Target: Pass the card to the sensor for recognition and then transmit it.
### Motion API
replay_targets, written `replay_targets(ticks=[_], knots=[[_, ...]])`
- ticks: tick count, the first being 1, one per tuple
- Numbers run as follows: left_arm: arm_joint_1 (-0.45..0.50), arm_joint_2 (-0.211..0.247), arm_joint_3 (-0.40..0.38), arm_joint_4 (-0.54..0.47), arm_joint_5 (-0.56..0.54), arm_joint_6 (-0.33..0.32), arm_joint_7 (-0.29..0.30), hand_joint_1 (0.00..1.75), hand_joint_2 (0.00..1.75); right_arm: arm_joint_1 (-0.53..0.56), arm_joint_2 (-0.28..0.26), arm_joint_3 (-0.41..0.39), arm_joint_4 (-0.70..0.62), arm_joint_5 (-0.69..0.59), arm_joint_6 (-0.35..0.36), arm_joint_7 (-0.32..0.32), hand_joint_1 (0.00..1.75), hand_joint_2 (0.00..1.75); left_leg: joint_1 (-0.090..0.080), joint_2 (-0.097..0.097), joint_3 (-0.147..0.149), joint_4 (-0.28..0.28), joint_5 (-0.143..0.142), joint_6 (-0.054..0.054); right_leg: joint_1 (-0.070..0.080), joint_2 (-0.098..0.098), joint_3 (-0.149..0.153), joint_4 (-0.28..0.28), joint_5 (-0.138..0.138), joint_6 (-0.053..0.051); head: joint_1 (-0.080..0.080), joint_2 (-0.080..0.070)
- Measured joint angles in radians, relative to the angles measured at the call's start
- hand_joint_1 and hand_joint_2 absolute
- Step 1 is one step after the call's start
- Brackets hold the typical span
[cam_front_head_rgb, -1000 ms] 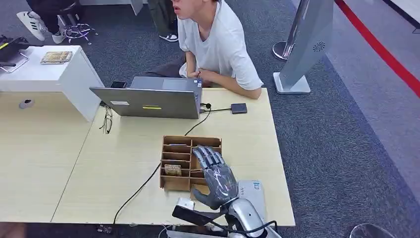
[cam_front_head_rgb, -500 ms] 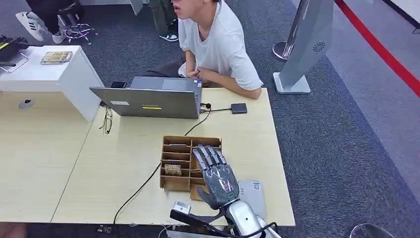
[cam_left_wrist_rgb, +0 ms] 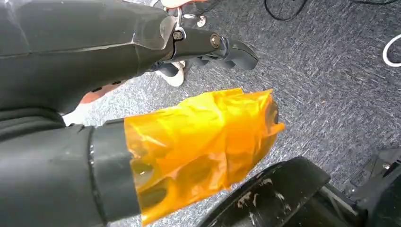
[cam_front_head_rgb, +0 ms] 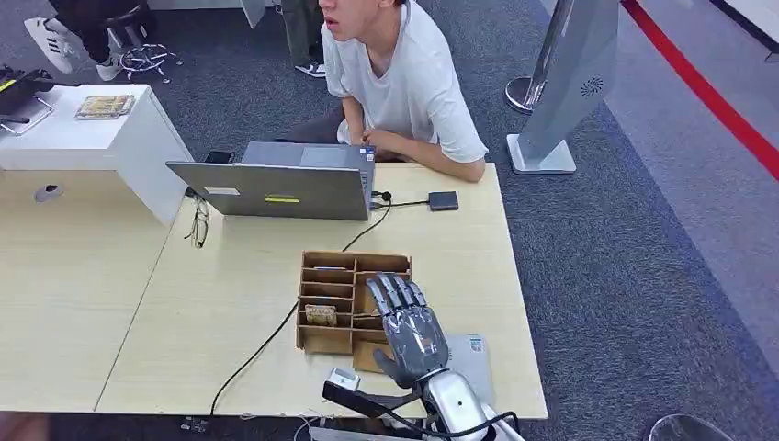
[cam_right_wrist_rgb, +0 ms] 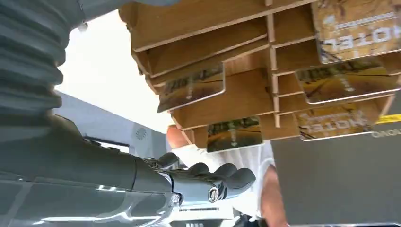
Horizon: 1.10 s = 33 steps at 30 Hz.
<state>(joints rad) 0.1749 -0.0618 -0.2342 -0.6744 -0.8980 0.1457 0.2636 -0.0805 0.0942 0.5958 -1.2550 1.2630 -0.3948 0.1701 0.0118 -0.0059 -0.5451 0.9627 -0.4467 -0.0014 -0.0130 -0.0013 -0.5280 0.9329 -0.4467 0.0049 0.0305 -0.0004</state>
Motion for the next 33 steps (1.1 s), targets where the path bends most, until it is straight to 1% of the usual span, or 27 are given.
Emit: replay_targets(ticks=[10, 19, 27, 29, 33], knots=[[0.005, -0.005, 0.007, -0.008, -0.010, -0.004, 0.000, 0.00, 0.00, 0.001, 0.001, -0.038, 0.012, -0.013, -0.001, -0.003, 0.00, 1.75, 0.000, 0.000, 0.000, 0.000, 0.000, 0.000, 0.000, 0.000, 0.000, 0.000, 0.000, 0.000, 0.000, 0.000], [0.015, -0.006, 0.022, -0.018, -0.022, -0.009, -0.001, 0.00, 0.00, 0.008, 0.009, -0.058, 0.013, -0.055, -0.009, -0.034, 0.00, 1.75, 0.000, 0.000, 0.000, 0.000, 0.000, 0.000, 0.000, 0.000, 0.000, 0.000, 0.000, 0.000, 0.000, 0.000], [0.018, -0.007, 0.030, -0.025, -0.028, -0.010, -0.002, 0.00, 0.00, 0.013, 0.011, -0.069, 0.013, -0.066, -0.016, -0.047, 0.00, 1.75, 0.000, 0.000, 0.000, 0.000, 0.000, 0.000, 0.000, 0.000, 0.000, 0.000, 0.000, 0.000, 0.000, 0.000], [0.019, -0.008, 0.032, -0.025, -0.029, -0.013, -0.002, 0.00, 0.00, 0.013, 0.011, -0.071, 0.013, -0.075, -0.019, -0.051, 0.03, 1.75, 0.000, 0.000, 0.000, 0.000, 0.000, 0.000, 0.000, 0.000, 0.000, 0.000, 0.000, 0.000, 0.000, 0.000], [0.020, -0.012, 0.037, -0.025, -0.036, -0.015, -0.004, 0.00, 0.00, 0.013, 0.015, -0.074, 0.013, -0.079, -0.021, -0.058, 0.05, 1.75, 0.000, 0.000, 0.000, 0.000, 0.000, 0.000, 0.000, 0.000, 0.000, 0.000, 0.000, 0.000, 0.000, 0.000]])
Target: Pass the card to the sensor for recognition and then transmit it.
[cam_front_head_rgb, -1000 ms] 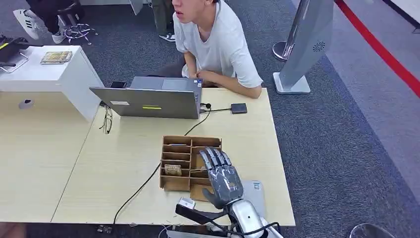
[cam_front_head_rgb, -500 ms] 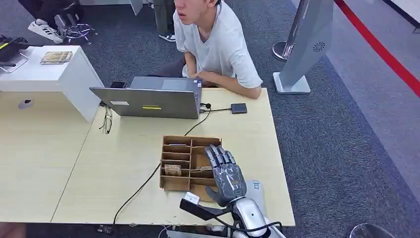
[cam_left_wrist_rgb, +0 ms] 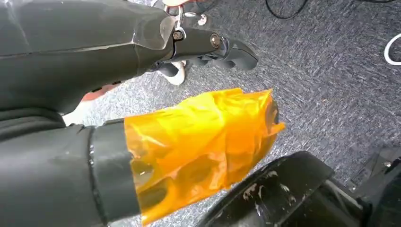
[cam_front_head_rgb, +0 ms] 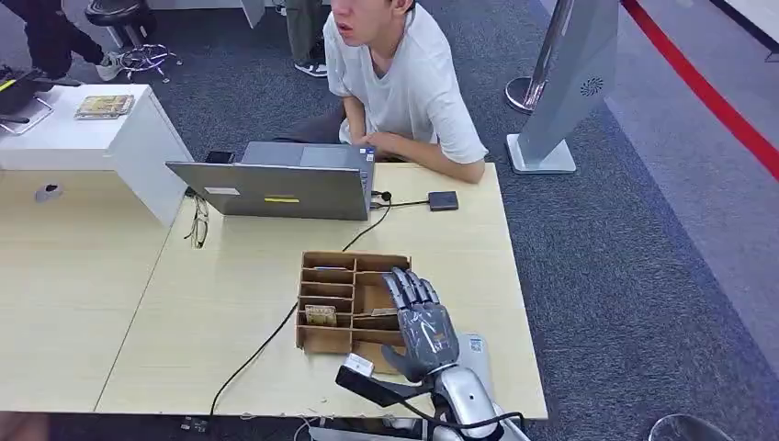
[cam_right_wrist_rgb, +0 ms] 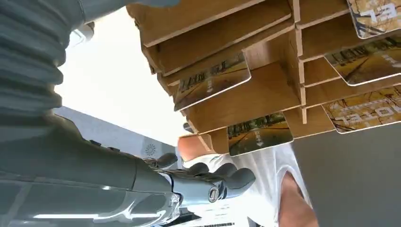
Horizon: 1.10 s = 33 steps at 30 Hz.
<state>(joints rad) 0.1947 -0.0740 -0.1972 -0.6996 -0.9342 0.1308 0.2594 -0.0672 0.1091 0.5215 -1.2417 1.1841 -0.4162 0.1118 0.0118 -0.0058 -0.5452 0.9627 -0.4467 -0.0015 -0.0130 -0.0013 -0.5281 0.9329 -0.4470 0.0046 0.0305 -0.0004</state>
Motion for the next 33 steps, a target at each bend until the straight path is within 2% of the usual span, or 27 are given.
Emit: replay_targets(ticks=[5, 13, 17, 20, 24, 27, 33], knots=[[0.000, -0.002, 0.010, 0.000, -0.006, -0.003, -0.002, 0.00, 0.00, 0.000, 0.002, -0.002, 0.000, -0.002, -0.005, -0.007, 0.09, 1.75, 0.000, 0.000, 0.000, 0.000, 0.000, 0.000, 0.000, 0.000, 0.000, 0.000, 0.000, 0.000, 0.000, 0.000], [0.001, -0.003, 0.017, -0.002, -0.008, -0.004, -0.006, 0.00, 0.00, 0.000, 0.004, -0.007, 0.000, -0.003, -0.006, -0.008, 0.24, 1.75, 0.000, 0.000, 0.000, 0.000, 0.000, 0.000, 0.000, 0.000, 0.000, 0.000, 0.000, 0.000, 0.000, 0.000], [0.001, -0.004, 0.018, -0.004, -0.008, -0.004, -0.006, 0.00, 0.00, 0.000, 0.004, -0.008, 0.000, -0.003, -0.005, -0.008, 0.24, 1.75, 0.000, 0.000, 0.000, 0.000, 0.000, 0.000, 0.000, 0.000, 0.000, 0.000, 0.000, 0.000, 0.000, 0.000], [0.001, -0.004, 0.018, -0.004, -0.009, -0.004, -0.006, 0.00, 0.00, 0.000, 0.004, -0.008, 0.000, -0.006, -0.005, -0.008, 0.40, 1.75, 0.000, 0.000, 0.000, 0.000, 0.000, 0.000, 0.000, 0.000, 0.000, 0.000, 0.000, 0.000, 0.000, 0.000], [0.001, -0.004, 0.018, -0.004, -0.009, -0.005, -0.006, 0.00, 0.00, 0.000, 0.005, -0.008, 0.000, -0.012, -0.006, -0.009, 0.45, 1.75, 0.000, 0.000, 0.000, 0.000, 0.000, 0.000, 0.000, 0.000, 0.000, 0.000, 0.000, 0.000, 0.000, 0.000], [0.001, -0.004, 0.018, -0.004, -0.009, -0.005, -0.006, 0.00, 0.00, 0.000, 0.005, -0.008, 0.000, -0.011, -0.008, -0.009, 0.42, 1.75, 0.000, 0.000, 0.000, 0.000, 0.000, 0.000, 0.000, 0.000, 0.000, 0.000, 0.000, 0.000, 0.000, 0.000], [0.002, -0.004, 0.018, -0.008, -0.010, -0.005, -0.006, 0.00, 0.00, 0.000, 0.008, -0.010, 0.000, -0.011, -0.010, -0.010, 0.47, 1.75, 0.000, 0.000, 0.000, 0.000, 0.000, 0.000, 0.000, 0.000, 0.000, 0.000, 0.000, 0.000, 0.000, 0.000]])
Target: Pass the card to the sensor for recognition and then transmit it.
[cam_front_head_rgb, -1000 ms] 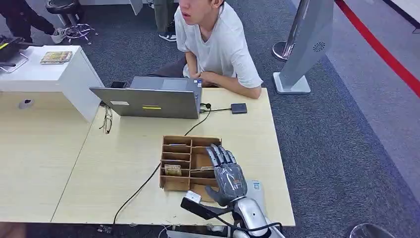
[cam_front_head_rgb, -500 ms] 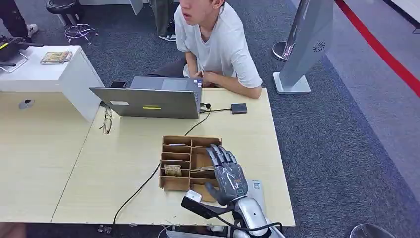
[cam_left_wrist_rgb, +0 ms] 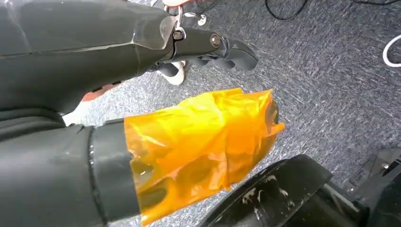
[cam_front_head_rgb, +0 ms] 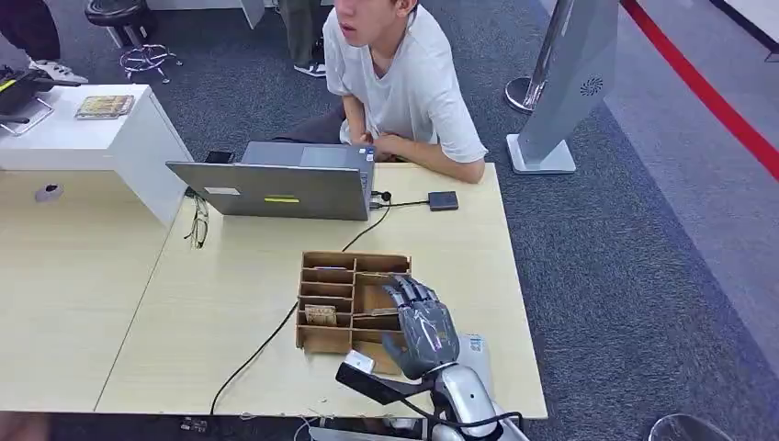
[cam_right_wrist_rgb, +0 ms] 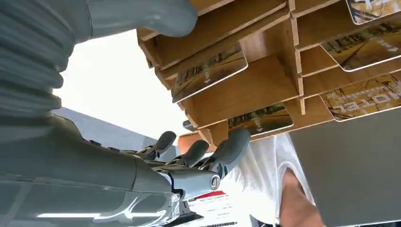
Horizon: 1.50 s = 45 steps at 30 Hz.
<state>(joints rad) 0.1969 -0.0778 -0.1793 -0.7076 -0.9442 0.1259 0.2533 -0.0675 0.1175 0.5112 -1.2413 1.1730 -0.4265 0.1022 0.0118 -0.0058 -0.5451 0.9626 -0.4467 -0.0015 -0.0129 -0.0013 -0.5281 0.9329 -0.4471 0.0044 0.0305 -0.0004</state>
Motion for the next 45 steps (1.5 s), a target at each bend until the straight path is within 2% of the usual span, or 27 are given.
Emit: replay_targets(ticks=[7, 15, 16, 18, 20, 21, 22, 23, 45], knots=[[0.005, -0.001, 0.005, -0.002, -0.003, -0.001, 0.000, 0.00, 0.00, 0.000, 0.003, -0.003, 0.000, -0.003, -0.002, -0.004, 0.44, 1.75, 0.000, 0.000, 0.000, 0.000, 0.000, 0.000, 0.000, 0.000, 0.000, 0.000, 0.000, 0.000, 0.000, 0.000], [0.006, -0.005, 0.007, -0.002, -0.006, -0.002, 0.000, 0.00, 0.00, 0.000, 0.004, -0.006, 0.000, -0.003, -0.003, -0.005, 0.52, 1.75, 0.000, 0.000, 0.000, 0.000, 0.000, 0.000, 0.000, 0.000, 0.000, 0.000, 0.000, 0.000, 0.000, 0.000], [0.006, -0.005, 0.007, -0.002, -0.007, -0.002, 0.000, 0.00, 0.00, 0.000, 0.004, -0.006, 0.000, -0.003, -0.003, -0.006, 0.63, 1.75, 0.000, 0.000, 0.000, 0.000, 0.000, 0.000, 0.000, 0.000, 0.000, 0.000, 0.000, 0.000, 0.000, 0.000], [0.006, -0.005, 0.007, -0.002, -0.007, -0.002, 0.000, 0.00, 0.00, 0.000, 0.004, -0.006, 0.000, -0.003, -0.004, -0.006, 0.66, 1.75, 0.000, 0.000, 0.000, 0.000, 0.000, 0.000, 0.000, 0.000, 0.000, 0.000, 0.000, 0.000, 0.000, 0.000], [0.006, -0.005, 0.007, -0.002, -0.008, -0.002, 0.000, 0.00, 0.00, -0.001, 0.004, -0.006, 0.000, -0.003, -0.004, -0.006, 0.80, 1.75, 0.000, 0.000, 0.000, 0.000, 0.000, 0.000, 0.000, 0.000, 0.000, 0.000, 0.000, 0.000, 0.000, 0.000], [0.006, -0.005, 0.007, -0.002, -0.008, -0.002, 0.000, 0.00, 0.00, -0.001, 0.004, -0.006, 0.000, -0.003, -0.004, -0.006, 0.80, 1.75, 0.000, 0.000, 0.000, 0.000, 0.000, 0.000, 0.000, 0.000, 0.000, 0.000, 0.000, 0.000, 0.000, 0.000], [0.006, -0.005, 0.007, -0.002, -0.008, -0.002, 0.000, 0.00, 0.00, -0.001, 0.004, -0.006, 0.000, -0.003, -0.004, -0.006, 0.70, 1.75, 0.000, 0.000, 0.000, 0.000, 0.000, 0.000, 0.000, 0.000, 0.000, 0.000, 0.000, 0.000, 0.000, 0.000], [0.006, -0.005, 0.007, -0.002, -0.008, -0.003, 0.000, 0.00, 0.00, -0.001, 0.004, -0.007, 0.000, -0.003, -0.004, -0.006, 0.66, 1.75, 0.000, 0.000, 0.000, 0.000, 0.000, 0.000, 0.000, 0.000, 0.000, 0.000, 0.000, 0.000, 0.000, 0.000], [0.008, -0.005, 0.010, -0.002, -0.010, -0.005, 0.000, 0.00, 0.00, 0.004, 0.004, -0.008, 0.002, -0.003, -0.003, -0.006, 0.63, 1.75, 0.000, 0.000, 0.000, 0.000, 0.000, 0.000, 0.000, 0.000, 0.000, 0.000, 0.000, 0.000, 0.000, 0.000]])
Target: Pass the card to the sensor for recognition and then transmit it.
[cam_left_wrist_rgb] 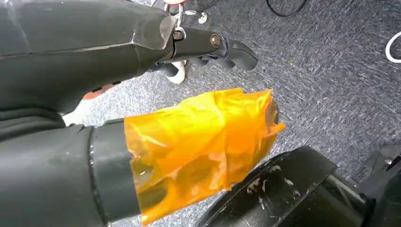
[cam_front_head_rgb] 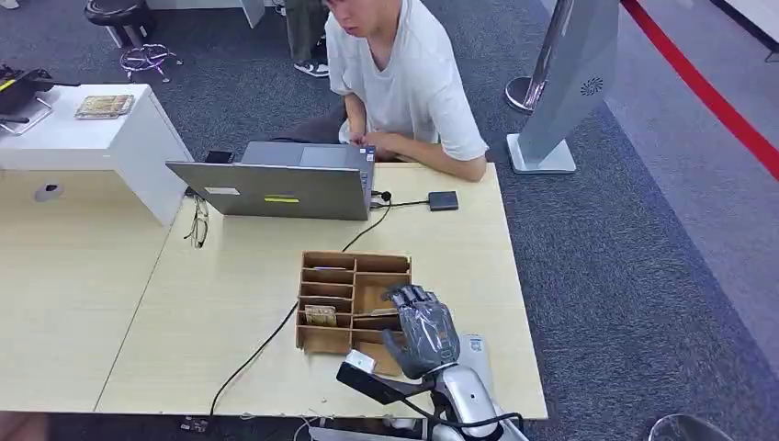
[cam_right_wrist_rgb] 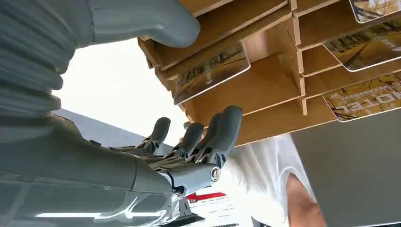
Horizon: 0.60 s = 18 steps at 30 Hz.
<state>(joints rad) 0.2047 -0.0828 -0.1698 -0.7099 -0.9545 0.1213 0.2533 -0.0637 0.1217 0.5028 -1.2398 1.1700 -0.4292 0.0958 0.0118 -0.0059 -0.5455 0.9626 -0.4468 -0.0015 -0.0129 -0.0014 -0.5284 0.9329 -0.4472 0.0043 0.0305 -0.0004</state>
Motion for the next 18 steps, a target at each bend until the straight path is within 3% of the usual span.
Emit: replay_targets(ticks=[5, 10, 18], knots=[[0.000, 0.000, 0.005, 0.000, 0.000, 0.000, 0.000, 0.00, 0.00, 0.000, 0.000, 0.000, 0.000, 0.000, 0.000, 0.000, 0.63, 1.75, 0.000, 0.000, 0.000, 0.000, 0.000, 0.000, 0.000, 0.000, 0.000, 0.000, 0.000, 0.000, 0.000, 0.000], [0.000, 0.000, 0.006, 0.000, 0.000, 0.000, 0.000, 0.00, 0.00, 0.000, 0.000, 0.000, 0.000, 0.000, 0.000, 0.000, 0.77, 1.75, 0.000, 0.000, 0.000, 0.000, 0.000, 0.000, 0.000, 0.000, 0.000, 0.000, 0.000, 0.000, 0.000, 0.000], [0.000, 0.000, 0.007, 0.000, 0.000, 0.000, 0.000, 0.00, 0.00, 0.000, 0.000, 0.000, 0.001, 0.000, 0.000, 0.000, 0.73, 1.75, 0.000, 0.000, 0.000, 0.000, 0.000, 0.000, 0.000, 0.000, 0.000, 0.000, 0.000, 0.000, 0.000, 0.000]])
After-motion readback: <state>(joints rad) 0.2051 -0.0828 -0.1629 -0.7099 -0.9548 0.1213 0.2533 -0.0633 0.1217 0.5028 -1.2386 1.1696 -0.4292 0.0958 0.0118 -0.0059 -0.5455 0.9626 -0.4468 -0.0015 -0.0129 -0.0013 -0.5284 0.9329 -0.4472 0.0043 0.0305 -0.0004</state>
